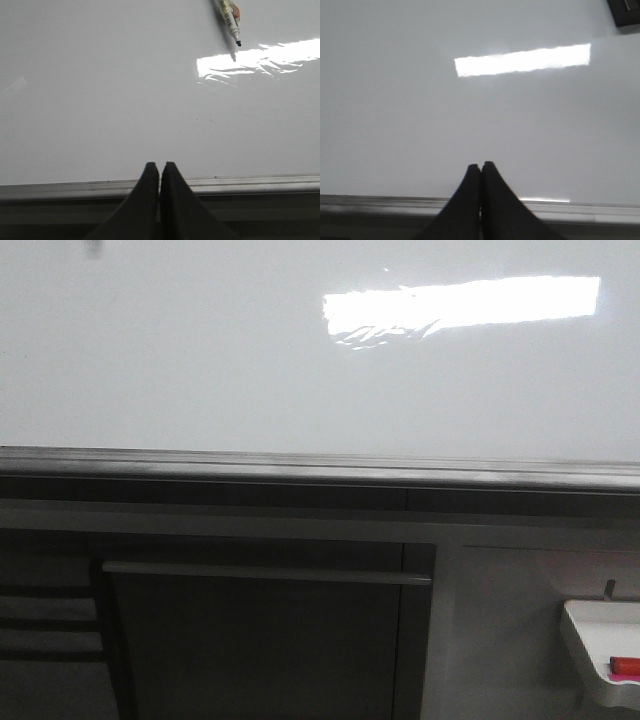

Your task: Write number 0 on whiteboard

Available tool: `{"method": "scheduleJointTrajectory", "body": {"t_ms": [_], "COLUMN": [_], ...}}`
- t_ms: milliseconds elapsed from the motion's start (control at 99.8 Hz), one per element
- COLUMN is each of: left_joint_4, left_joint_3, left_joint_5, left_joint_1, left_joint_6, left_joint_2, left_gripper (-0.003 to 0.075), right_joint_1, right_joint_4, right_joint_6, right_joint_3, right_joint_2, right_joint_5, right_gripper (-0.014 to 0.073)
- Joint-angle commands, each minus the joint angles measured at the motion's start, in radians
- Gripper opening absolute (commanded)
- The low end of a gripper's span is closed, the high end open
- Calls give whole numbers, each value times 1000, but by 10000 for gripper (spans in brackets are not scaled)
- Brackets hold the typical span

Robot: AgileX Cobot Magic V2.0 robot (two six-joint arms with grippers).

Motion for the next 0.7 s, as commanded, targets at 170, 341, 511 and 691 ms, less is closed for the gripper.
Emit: {"method": "scheduleJointTrajectory", "body": {"t_ms": [170,341,511,691], "left_joint_4": [0,0,-42,-197], "left_joint_3": [26,26,26,26], "left_joint_5": [-77,-89,-89,-89], "left_joint_1": [4,4,4,4], "left_joint_6": [-9,-9,-9,-9], "left_joint_2": [-25,-25,-25,-25], "left_gripper": [-20,-20,-20,-20], "right_joint_1": [-7,-7,7,11], "right_joint_4": [-4,-4,-4,-4], "right_joint_6": [-8,-8,-8,-8], "right_joint_3": [12,12,12,12], "right_joint_2": [6,6,4,4], "right_joint_5": [-76,-76,-78,-78], "right_gripper": [-73,-73,-73,-73]}}
